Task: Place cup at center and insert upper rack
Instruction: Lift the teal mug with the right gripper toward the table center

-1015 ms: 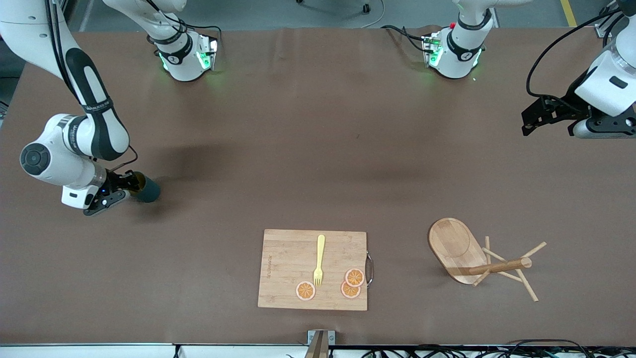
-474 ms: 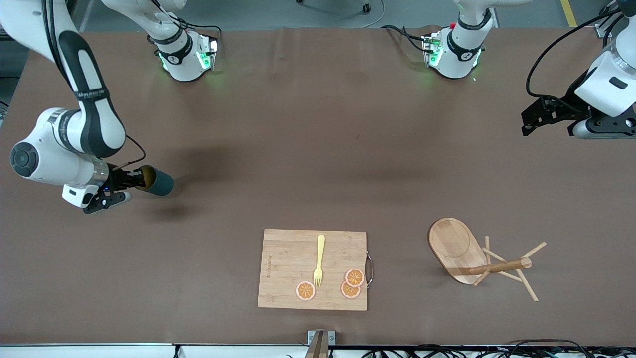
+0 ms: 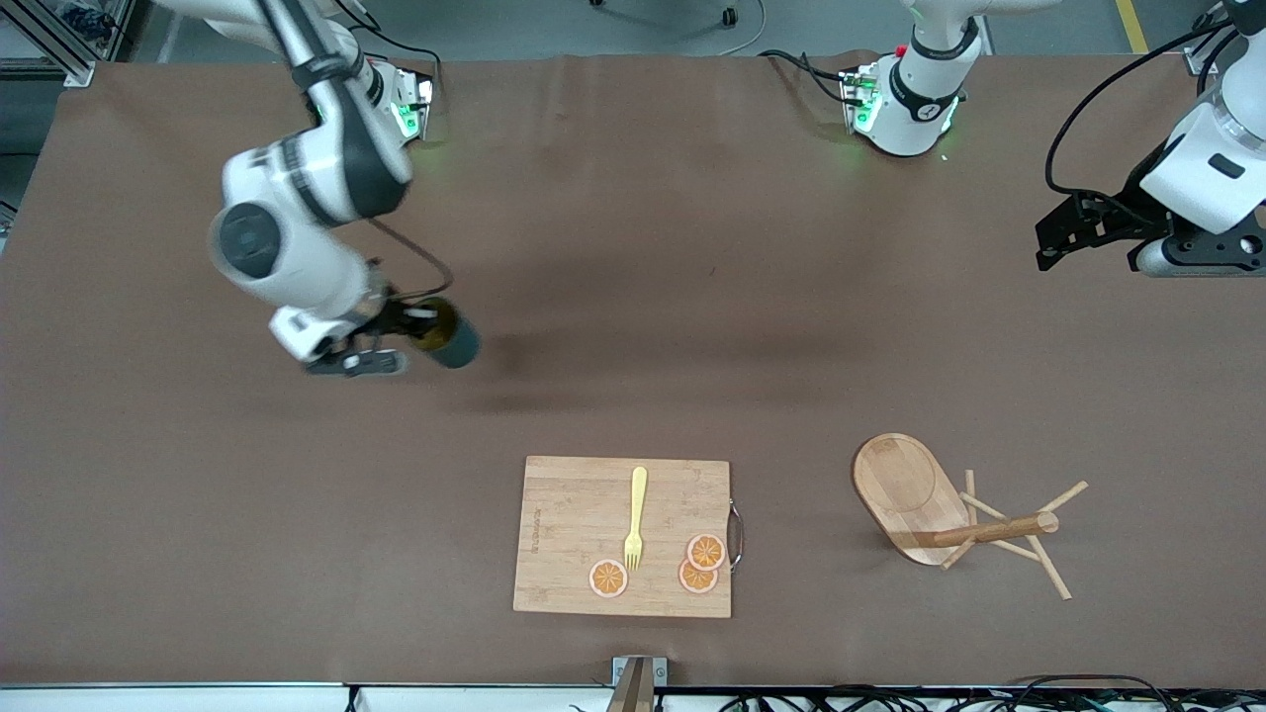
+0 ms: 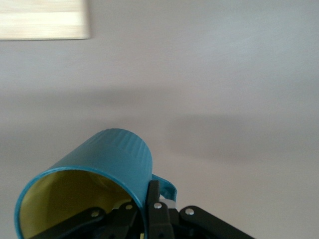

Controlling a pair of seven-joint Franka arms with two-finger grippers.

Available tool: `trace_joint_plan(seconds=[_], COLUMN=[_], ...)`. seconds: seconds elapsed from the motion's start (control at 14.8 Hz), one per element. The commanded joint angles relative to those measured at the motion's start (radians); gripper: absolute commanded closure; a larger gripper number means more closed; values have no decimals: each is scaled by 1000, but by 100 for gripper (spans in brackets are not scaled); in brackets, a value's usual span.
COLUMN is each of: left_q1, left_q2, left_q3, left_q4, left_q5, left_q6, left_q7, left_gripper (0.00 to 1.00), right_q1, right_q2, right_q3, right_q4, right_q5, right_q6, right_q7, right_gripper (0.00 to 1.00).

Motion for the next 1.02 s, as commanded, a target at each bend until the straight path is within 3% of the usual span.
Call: trace_joint_plan(seconds=[0.0, 0.47, 0.95], left_q1=[-4, -4, -21], left_q2=[10, 16, 41], left_q3=[0, 0, -7], left_q4=[20, 21, 20], left_q5=[-4, -7, -15], left_q6=[-20, -20, -20], left_q7=[6, 5, 2], left_gripper=[0, 0, 0], right_q1=[136, 378, 435], right_q2=[78, 296, 420], right_q3=[-17, -19, -19], right_q4=[100, 202, 234], right_q5=[9, -3, 9], right_q6=[12, 195, 258], right_q7=[246, 722, 796], right_gripper=[100, 100, 96])
